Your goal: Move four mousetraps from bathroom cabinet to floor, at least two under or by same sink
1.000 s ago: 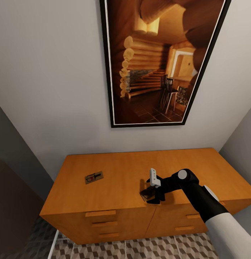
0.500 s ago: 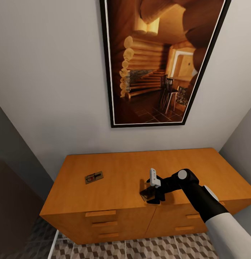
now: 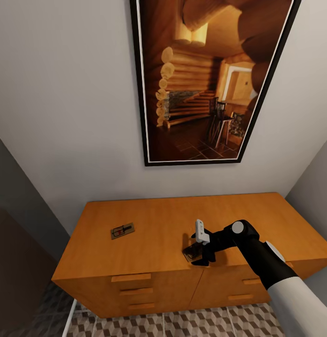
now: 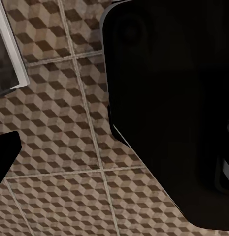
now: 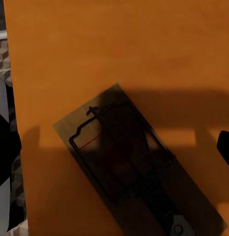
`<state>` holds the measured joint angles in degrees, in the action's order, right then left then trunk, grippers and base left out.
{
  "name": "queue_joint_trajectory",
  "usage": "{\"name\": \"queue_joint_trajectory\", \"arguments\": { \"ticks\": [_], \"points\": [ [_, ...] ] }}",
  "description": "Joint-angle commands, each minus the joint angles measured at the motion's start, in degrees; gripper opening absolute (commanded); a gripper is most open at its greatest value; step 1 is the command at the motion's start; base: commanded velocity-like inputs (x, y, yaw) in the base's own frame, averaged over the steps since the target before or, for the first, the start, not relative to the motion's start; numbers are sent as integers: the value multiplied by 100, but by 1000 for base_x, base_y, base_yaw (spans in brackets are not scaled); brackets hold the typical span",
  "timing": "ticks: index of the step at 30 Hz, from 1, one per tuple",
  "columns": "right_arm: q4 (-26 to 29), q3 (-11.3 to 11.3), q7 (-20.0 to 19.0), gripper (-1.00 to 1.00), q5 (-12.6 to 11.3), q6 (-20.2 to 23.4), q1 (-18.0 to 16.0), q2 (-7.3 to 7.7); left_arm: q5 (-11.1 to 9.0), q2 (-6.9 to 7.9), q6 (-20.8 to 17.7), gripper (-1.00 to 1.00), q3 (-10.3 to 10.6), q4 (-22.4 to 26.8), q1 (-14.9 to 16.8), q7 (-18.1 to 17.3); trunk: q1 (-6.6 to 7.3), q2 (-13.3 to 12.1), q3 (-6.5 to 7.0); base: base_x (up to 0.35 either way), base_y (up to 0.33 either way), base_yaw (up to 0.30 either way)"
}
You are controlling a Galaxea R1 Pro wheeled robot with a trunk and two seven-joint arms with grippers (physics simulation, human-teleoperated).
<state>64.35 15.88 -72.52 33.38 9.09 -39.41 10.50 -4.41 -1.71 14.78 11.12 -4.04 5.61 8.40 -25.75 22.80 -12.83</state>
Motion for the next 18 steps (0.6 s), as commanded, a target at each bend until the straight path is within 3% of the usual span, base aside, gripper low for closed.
{"name": "queue_joint_trajectory", "arguments": {
  "ticks": [1,18],
  "points": [
    [8,11,-17,100,6,60,-5,6,-44,-4,45,100,49,-28,10,12,-3,11,-11,0,0,0],
    [-1,11,-13,100,10,62,-6,14,-46,-4,43,100,49,-30,10,12,-3,11,-11,0,0,0]
  ]
}}
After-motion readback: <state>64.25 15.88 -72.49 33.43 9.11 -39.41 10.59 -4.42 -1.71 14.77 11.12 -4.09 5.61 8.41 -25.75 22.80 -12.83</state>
